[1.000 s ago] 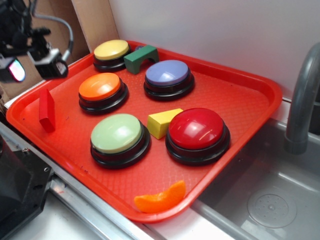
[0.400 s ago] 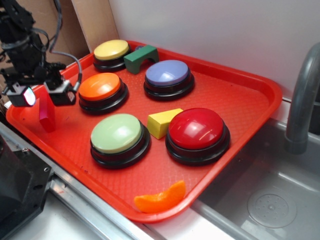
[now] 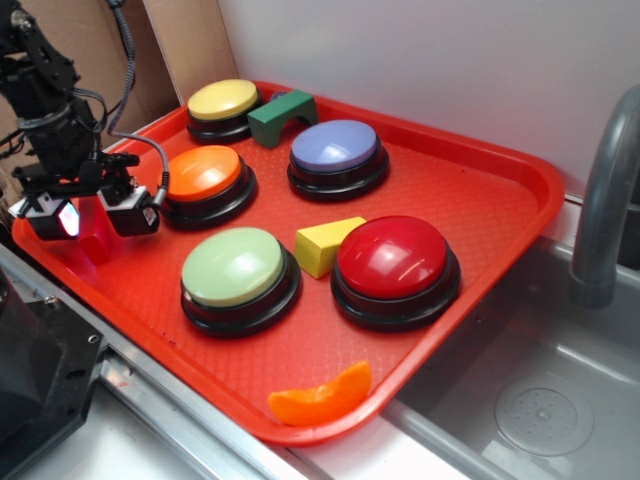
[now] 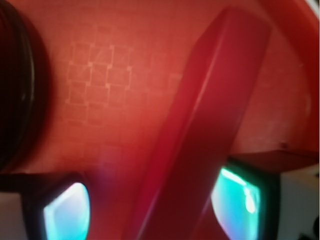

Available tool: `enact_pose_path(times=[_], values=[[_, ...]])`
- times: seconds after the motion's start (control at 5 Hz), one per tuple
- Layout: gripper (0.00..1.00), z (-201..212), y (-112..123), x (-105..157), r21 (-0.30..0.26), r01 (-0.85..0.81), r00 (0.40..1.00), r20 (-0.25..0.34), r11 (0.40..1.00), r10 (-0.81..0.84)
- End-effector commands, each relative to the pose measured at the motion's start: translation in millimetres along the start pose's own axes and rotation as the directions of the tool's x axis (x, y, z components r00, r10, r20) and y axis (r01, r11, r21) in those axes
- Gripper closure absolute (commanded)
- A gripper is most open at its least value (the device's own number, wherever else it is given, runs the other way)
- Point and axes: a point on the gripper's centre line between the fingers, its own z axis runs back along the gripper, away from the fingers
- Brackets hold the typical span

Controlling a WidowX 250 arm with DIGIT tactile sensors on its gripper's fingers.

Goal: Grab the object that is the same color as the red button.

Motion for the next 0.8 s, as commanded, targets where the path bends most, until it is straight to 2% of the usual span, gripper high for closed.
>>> enact_pose_path(times=[0.0, 0.4, 0.6], values=[[1.00, 9.6, 9.6, 7.1, -0.089, -0.031, 0.999, 0.033, 0.996, 0.035], [1.00, 32.5, -0.3, 7.7, -0.023, -0.028, 0.991, 0.127, 0.999, 0.031], [1.00, 60.4, -19.3, 5.1, 0.029, 0.003, 0.988, 0.151, 1.000, -0.007]])
